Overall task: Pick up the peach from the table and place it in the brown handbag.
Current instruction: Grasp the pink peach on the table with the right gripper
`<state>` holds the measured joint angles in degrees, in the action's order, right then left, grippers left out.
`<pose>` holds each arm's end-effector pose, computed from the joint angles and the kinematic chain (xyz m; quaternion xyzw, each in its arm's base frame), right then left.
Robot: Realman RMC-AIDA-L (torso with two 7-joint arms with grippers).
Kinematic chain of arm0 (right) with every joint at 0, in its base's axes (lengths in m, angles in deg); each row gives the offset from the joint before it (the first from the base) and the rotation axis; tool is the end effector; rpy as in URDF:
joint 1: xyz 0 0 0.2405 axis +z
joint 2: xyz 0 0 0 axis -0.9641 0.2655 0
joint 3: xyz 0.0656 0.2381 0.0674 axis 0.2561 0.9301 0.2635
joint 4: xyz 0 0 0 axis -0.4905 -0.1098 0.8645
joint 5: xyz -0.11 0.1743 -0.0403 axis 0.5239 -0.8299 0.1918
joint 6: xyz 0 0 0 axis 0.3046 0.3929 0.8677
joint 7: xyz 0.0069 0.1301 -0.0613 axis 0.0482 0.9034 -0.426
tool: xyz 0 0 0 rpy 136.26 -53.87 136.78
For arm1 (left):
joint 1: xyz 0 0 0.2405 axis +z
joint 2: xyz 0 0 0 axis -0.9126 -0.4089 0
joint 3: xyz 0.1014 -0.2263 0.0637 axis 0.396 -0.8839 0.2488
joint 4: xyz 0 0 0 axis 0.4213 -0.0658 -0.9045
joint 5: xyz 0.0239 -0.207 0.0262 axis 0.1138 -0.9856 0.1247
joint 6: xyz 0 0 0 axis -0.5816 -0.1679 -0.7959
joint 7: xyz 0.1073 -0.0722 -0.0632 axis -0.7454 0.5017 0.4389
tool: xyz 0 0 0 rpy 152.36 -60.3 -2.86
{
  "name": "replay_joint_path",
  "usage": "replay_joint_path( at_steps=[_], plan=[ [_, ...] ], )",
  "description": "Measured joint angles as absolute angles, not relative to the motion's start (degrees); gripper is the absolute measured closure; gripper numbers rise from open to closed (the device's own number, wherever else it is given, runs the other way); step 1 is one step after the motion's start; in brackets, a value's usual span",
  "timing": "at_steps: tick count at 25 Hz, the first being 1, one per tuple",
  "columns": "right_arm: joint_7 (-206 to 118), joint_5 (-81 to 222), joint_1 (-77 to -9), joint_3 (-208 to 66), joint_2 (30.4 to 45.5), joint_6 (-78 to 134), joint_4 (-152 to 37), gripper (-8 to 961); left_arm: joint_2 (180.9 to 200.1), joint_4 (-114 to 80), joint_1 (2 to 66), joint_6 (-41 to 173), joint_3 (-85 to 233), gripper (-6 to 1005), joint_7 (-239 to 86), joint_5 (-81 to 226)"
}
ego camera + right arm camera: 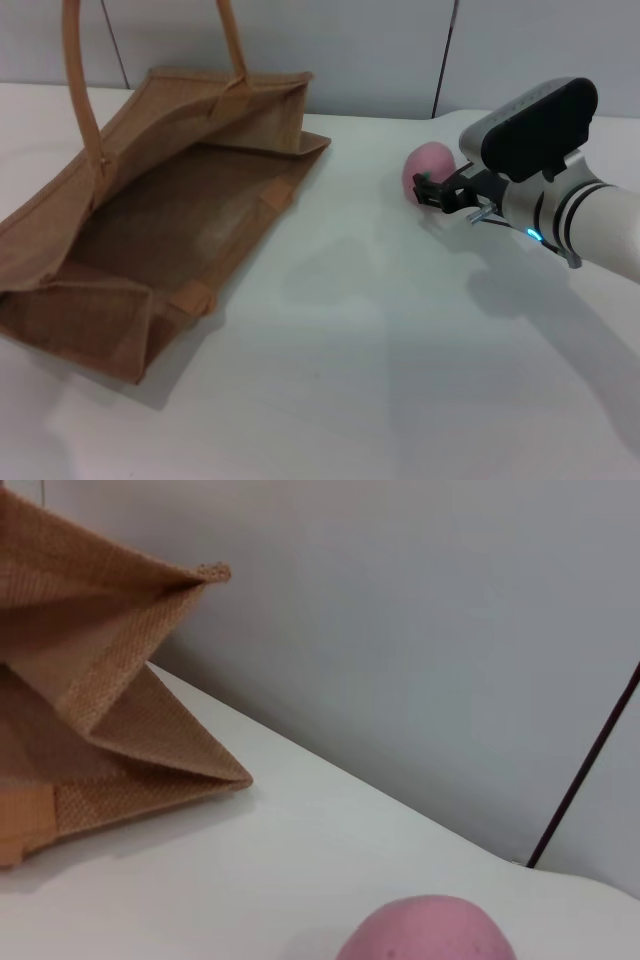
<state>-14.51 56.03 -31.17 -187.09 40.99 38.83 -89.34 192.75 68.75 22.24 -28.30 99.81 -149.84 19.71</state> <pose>0.2100 0.4277 -0.0964 -0.8738 0.2305 0.0290 0.4271 -0.1539 0.4098 0.1899 -0.8939 -0.1145 -0.0650 0.4286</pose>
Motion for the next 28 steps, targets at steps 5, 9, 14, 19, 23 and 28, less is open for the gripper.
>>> replay_joint_path(
  at_steps=[5,9,14,19,23,28],
  plan=[
    [-14.1,56.0,-30.6,-187.6,41.03,36.6,-87.1,128,192.75,68.8,22.0,-28.5,100.0,893,-149.7,19.7],
    [-13.7,56.0,-30.4,-189.1,41.03,35.4,-85.5,129,192.75,69.0,22.1,-28.1,102.3,893,-148.7,19.6],
    [-13.0,56.0,-30.1,-190.5,41.10,34.2,-84.0,130,192.75,69.0,22.1,-27.9,102.7,893,-148.4,19.6],
    [-12.9,56.0,-29.8,-190.6,41.11,33.5,-83.9,131,192.76,69.0,21.9,-27.9,102.7,893,-148.4,19.6],
    [-12.9,56.0,-29.5,-190.7,41.11,33.4,-83.8,132,192.76,69.0,21.9,-27.9,102.8,893,-148.4,19.6],
    [-12.9,56.0,-29.1,-190.7,41.12,33.4,-83.2,180,192.75,69.0,21.9,-27.9,103.1,894,-148.4,19.6]
  ],
)
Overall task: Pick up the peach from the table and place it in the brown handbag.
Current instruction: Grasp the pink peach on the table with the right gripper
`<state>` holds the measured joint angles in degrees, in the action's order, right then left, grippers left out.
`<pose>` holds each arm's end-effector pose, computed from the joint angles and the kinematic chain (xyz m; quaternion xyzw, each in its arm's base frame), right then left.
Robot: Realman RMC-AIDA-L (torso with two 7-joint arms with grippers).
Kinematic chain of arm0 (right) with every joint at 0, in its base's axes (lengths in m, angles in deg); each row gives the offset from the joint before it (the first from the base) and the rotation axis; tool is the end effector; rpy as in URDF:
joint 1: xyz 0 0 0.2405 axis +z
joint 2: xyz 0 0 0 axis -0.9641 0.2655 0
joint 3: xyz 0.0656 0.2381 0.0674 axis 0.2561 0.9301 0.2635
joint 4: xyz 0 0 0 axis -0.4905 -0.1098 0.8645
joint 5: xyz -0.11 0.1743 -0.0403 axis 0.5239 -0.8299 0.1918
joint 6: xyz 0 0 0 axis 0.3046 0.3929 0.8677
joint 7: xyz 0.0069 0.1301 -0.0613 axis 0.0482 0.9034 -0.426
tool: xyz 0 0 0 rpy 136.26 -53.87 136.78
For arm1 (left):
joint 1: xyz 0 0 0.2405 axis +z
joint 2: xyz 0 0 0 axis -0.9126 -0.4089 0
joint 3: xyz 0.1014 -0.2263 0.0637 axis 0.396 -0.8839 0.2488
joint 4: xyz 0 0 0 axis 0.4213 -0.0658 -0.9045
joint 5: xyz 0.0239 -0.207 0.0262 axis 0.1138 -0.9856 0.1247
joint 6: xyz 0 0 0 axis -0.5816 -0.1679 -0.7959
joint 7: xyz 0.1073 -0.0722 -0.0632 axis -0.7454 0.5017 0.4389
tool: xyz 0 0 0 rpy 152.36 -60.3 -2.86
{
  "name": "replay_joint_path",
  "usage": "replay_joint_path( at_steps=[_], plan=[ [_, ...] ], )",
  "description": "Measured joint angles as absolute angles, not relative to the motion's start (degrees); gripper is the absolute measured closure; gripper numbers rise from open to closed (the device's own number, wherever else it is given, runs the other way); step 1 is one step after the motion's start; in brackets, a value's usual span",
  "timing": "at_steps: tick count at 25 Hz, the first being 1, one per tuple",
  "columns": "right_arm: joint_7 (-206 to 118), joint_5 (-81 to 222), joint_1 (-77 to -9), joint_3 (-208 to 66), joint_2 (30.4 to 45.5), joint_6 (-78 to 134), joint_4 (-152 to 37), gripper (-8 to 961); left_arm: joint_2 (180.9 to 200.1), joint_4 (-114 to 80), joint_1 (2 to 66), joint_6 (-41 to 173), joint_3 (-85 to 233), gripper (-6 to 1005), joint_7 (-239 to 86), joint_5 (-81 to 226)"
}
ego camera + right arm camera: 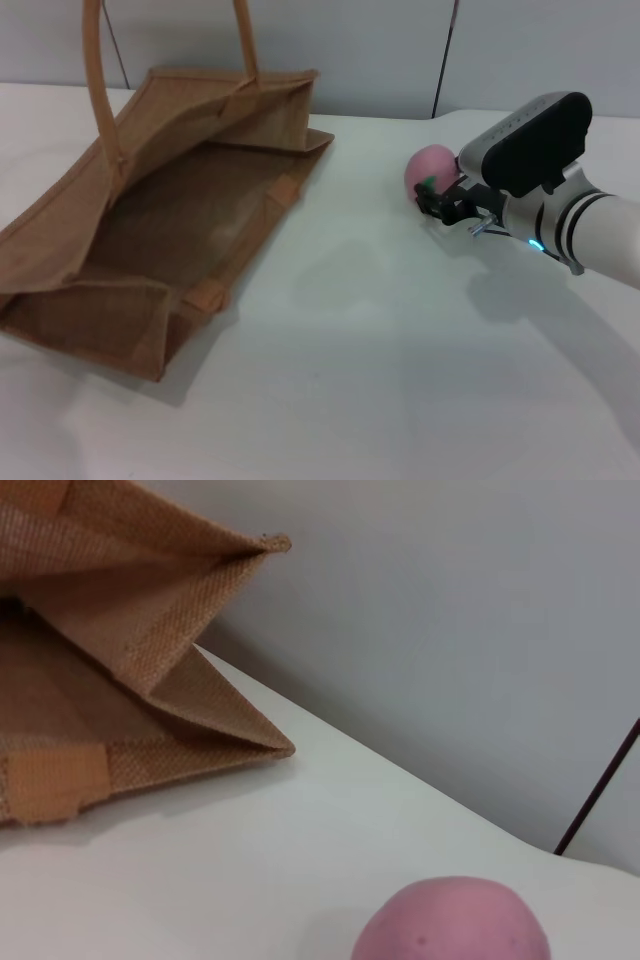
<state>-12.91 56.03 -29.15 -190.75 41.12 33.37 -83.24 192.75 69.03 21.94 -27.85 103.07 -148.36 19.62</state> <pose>0.2197 0.4266 -0.1013 -0.8860 0.2095 0.0217 0.4132 -0.1420 0.4129 0.1818 -0.9008 -0.1036 -0.0604 0.4174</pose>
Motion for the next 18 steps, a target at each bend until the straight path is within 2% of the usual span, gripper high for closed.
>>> replay_joint_path(
  at_steps=[12,18],
  plan=[
    [-11.6,56.0,-29.1,-190.6,41.21,33.6,-82.5,375,192.75,68.5,22.5,-27.2,103.6,893,-148.5,19.6],
    [-11.9,56.4,-29.6,-191.1,41.17,34.6,-86.9,443,192.72,68.4,23.8,-27.1,103.6,894,-148.6,19.9]
  ],
)
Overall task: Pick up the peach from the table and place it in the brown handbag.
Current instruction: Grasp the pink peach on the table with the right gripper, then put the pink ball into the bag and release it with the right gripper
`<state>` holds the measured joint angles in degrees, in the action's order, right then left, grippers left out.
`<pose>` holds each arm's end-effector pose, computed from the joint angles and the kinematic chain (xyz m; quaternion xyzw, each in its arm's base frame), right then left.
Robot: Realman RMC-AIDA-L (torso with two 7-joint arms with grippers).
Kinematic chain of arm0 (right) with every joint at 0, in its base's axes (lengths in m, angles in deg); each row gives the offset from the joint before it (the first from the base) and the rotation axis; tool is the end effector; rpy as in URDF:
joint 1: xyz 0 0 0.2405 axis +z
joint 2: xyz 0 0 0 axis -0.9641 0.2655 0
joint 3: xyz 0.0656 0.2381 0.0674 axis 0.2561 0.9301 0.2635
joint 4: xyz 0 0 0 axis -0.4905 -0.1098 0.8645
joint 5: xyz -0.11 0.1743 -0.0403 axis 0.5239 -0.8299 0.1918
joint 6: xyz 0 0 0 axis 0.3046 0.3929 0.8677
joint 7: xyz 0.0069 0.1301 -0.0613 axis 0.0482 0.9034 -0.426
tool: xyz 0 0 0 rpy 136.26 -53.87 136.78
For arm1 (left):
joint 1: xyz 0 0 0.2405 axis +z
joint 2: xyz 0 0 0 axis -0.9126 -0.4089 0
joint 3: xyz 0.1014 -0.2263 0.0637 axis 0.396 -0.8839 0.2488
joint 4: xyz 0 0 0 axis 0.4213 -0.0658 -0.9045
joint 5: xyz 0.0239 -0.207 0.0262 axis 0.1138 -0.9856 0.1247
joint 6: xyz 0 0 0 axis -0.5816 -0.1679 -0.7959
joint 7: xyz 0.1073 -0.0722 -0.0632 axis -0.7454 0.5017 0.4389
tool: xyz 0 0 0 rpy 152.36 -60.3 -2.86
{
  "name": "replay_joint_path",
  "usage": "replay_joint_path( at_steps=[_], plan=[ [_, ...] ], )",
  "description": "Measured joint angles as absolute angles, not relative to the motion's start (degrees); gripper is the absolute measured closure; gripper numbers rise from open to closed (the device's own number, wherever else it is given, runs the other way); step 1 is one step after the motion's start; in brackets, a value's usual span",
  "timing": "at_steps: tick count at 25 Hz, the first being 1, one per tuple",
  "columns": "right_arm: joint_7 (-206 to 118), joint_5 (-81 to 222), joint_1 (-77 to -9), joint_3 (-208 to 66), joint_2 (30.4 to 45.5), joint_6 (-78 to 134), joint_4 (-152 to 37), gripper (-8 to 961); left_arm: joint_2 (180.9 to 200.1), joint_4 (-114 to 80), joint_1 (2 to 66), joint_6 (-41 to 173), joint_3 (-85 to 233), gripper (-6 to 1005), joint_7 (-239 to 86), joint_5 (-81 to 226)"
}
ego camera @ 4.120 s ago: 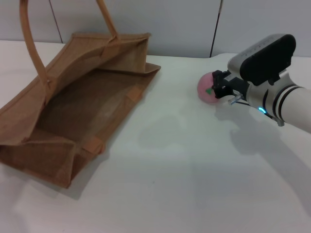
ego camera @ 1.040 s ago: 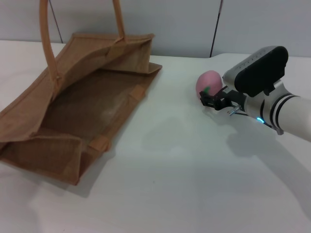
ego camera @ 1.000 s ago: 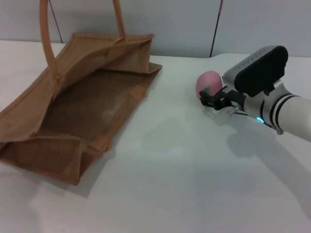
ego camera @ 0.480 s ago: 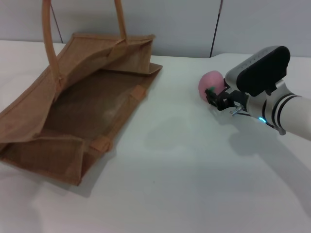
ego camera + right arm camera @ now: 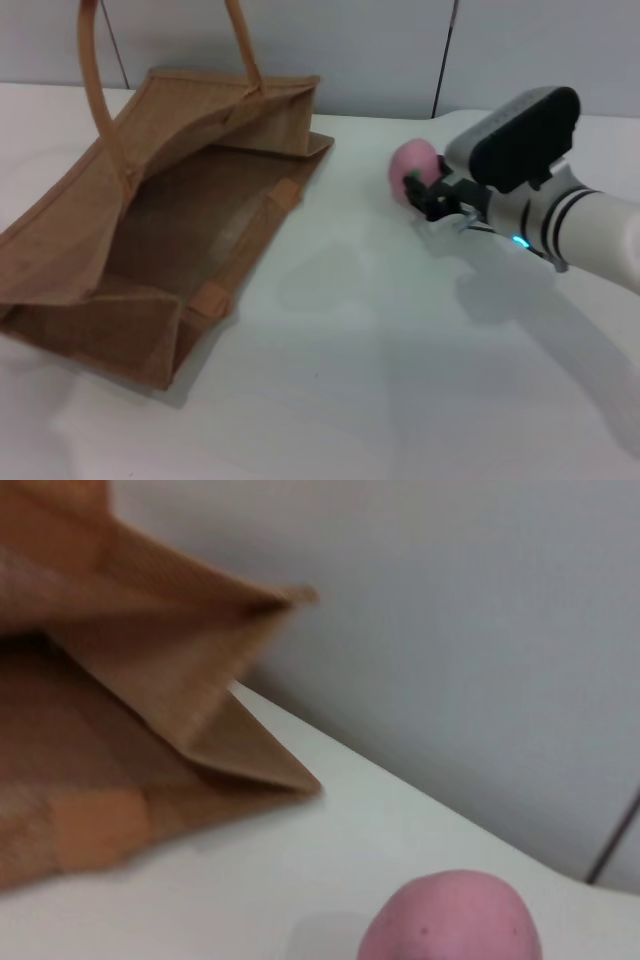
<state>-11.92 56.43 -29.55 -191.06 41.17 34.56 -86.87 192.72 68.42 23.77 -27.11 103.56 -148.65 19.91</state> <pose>0.2037 0.4238 -0.1070 -0.8897 0.2081 0.0392 0.4045 -0.1560 0.4102 0.1800 -0.8992 -0.1169 -0.0501 0.4188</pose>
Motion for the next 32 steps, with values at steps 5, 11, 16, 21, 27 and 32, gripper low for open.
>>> replay_joint_path(
  at_steps=[5,11,16,21,27,32],
  plan=[
    [-12.6,56.5,-30.7,-192.3,40.25,39.8,-95.9,510,192.48,68.4,25.2,-27.0,103.2,893,-148.9,20.2],
    [-16.8,56.4,-34.1,-192.8,38.90,46.4,-107.3,557,192.39,68.4,25.6,-26.3,103.1,894,-148.9,20.2],
    [-22.2,56.1,-37.9,-193.0,38.33,52.4,-118.5,582,192.31,68.4,25.6,-26.2,103.2,894,-148.9,20.5],
    [-25.3,54.4,-38.4,-195.6,38.69,53.8,-121.8,602,192.33,68.4,25.4,-25.6,103.5,893,-148.9,20.5],
    [-32.9,44.2,-33.5,-199.4,38.90,52.3,-116.7,645,192.53,68.5,24.4,-25.6,103.7,894,-148.8,20.1],
    [-41.6,37.5,-30.5,-200.5,39.80,49.3,-112.1,676,192.67,68.7,23.4,-25.6,105.0,894,-148.3,19.7]
  ],
)
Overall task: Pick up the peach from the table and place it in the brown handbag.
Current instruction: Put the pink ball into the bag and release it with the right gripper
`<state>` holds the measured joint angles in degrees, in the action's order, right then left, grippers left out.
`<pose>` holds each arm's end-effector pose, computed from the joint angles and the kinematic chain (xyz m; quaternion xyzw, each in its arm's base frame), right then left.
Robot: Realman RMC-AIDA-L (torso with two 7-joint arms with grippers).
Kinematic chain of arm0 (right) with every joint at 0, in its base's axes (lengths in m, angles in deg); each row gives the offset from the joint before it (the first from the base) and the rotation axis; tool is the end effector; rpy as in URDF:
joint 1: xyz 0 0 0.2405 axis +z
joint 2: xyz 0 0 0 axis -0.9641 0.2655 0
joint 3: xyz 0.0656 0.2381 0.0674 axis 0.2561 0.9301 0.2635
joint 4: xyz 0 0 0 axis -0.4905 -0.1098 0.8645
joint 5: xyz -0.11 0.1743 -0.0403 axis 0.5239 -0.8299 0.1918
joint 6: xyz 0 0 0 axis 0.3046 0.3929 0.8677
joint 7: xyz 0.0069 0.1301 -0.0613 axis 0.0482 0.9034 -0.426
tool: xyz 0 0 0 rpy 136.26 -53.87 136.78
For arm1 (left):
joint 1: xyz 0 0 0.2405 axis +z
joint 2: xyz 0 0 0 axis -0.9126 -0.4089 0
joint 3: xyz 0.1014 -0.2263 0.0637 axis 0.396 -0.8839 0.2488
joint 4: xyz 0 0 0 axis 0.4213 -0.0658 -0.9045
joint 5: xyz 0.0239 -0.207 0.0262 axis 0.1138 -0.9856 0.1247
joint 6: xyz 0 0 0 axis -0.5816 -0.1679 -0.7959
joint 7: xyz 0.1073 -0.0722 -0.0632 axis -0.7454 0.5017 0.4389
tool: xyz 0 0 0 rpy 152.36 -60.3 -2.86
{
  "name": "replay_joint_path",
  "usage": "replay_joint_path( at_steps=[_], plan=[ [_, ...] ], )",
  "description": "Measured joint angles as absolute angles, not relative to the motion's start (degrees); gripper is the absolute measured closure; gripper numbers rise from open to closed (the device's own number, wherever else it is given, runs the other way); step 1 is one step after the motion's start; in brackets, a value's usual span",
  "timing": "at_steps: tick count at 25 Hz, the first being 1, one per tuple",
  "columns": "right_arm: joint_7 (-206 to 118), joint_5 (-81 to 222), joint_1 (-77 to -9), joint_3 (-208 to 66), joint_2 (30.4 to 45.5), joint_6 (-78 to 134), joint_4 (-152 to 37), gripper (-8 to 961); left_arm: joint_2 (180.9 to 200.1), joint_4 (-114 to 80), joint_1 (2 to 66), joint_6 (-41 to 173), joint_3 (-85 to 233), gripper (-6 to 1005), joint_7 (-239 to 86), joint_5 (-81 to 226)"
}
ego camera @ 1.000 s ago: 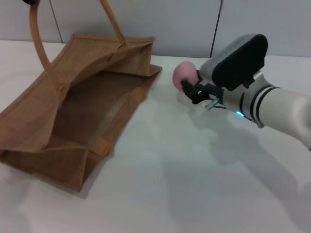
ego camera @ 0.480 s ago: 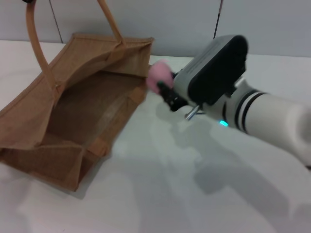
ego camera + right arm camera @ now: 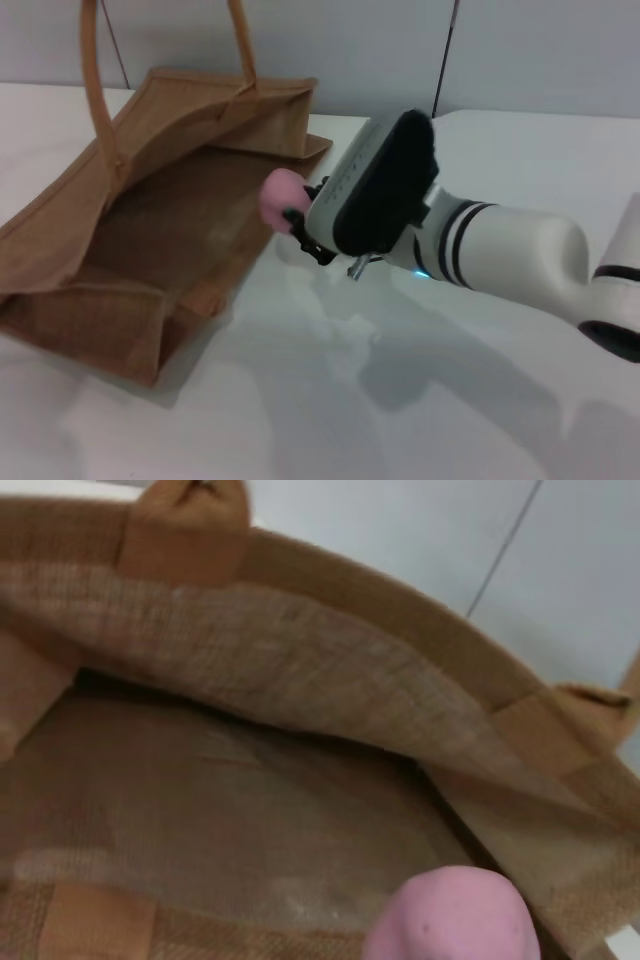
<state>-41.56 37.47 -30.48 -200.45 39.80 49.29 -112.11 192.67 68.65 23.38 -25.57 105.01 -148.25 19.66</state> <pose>0.1134 0.3674 -0.1463 -0.9496 0.0436 0.0240 0.3094 -0.1479 0.4142 0.1794 -0.8977 -0.1056 -0.0517 0.4247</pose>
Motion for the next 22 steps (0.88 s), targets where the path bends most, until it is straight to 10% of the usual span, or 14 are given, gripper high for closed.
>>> replay_joint_path(
  at_steps=[22],
  plan=[
    [-43.6,36.7,-25.6,-206.0,41.02,43.6,-108.5,691,192.84,68.4,23.0,-21.1,116.1,895,-144.4,14.4]
  ],
)
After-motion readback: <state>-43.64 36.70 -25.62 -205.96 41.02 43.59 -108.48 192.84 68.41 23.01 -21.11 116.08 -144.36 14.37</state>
